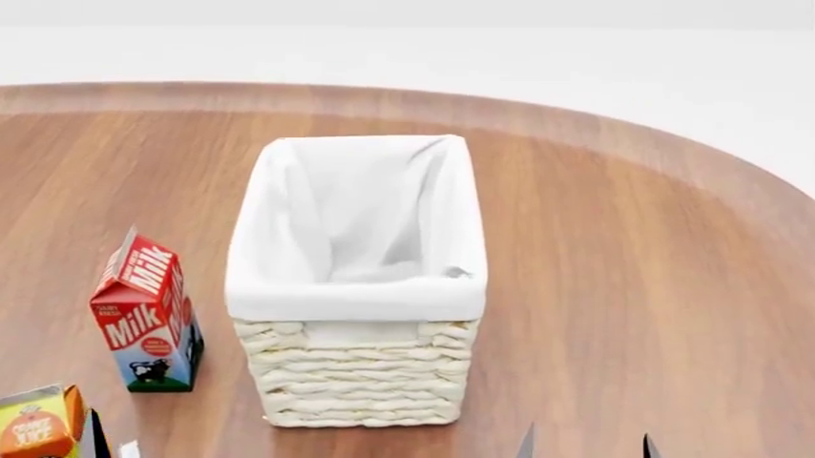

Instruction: Pick up the alphabet soup, and put it in the basket.

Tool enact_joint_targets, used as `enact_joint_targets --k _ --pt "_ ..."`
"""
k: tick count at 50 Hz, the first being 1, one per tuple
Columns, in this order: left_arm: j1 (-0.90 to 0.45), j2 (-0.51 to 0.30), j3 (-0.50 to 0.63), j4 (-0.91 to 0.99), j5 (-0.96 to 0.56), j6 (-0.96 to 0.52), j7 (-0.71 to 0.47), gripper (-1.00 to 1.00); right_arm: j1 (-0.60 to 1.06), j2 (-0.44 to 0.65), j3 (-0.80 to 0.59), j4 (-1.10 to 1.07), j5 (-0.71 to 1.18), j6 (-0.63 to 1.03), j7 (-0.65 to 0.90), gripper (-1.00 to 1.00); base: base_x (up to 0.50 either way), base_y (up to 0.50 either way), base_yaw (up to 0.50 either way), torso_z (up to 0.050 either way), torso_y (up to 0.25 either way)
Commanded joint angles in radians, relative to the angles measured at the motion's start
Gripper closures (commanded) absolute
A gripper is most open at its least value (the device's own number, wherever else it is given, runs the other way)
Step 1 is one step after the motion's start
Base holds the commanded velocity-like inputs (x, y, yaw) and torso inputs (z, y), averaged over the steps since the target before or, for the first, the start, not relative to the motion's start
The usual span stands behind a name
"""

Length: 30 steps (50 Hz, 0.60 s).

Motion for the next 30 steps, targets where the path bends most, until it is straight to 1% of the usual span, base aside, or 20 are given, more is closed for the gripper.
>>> enact_joint_targets --k 1,14,25,30 --pt "-0.002 -0.004 0.004 -0.004 -0.002 0.004 -0.004 -1.00 0.000 0.004 -0.001 -0.002 0.007 -0.001 0.007 -1.00 0.19 -0.02 0.00 0.000 0.000" --pt "-0.002 -0.008 0.008 -0.007 -0.003 0.009 -0.009 -1.00 -0.002 0.005 -0.002 0.003 0.024 -0.020 0.007 -1.00 0.18 -0.02 0.00 0.000 0.000" --pt "-0.007 -0.012 0.012 -0.014 -0.006 0.013 -0.012 -1.00 -0.004 0.012 -0.013 0.013 0.000 -0.052 0.012 -1.00 0.00 0.00 0.00 0.000 0.000" --pt "-0.010 -0.013 0.014 -0.019 -0.005 0.013 -0.014 -1.00 -0.002 0.016 -0.022 0.011 -0.004 -0.041 0.011 -1.00 0.13 0.00 0.00 0.000 0.000"
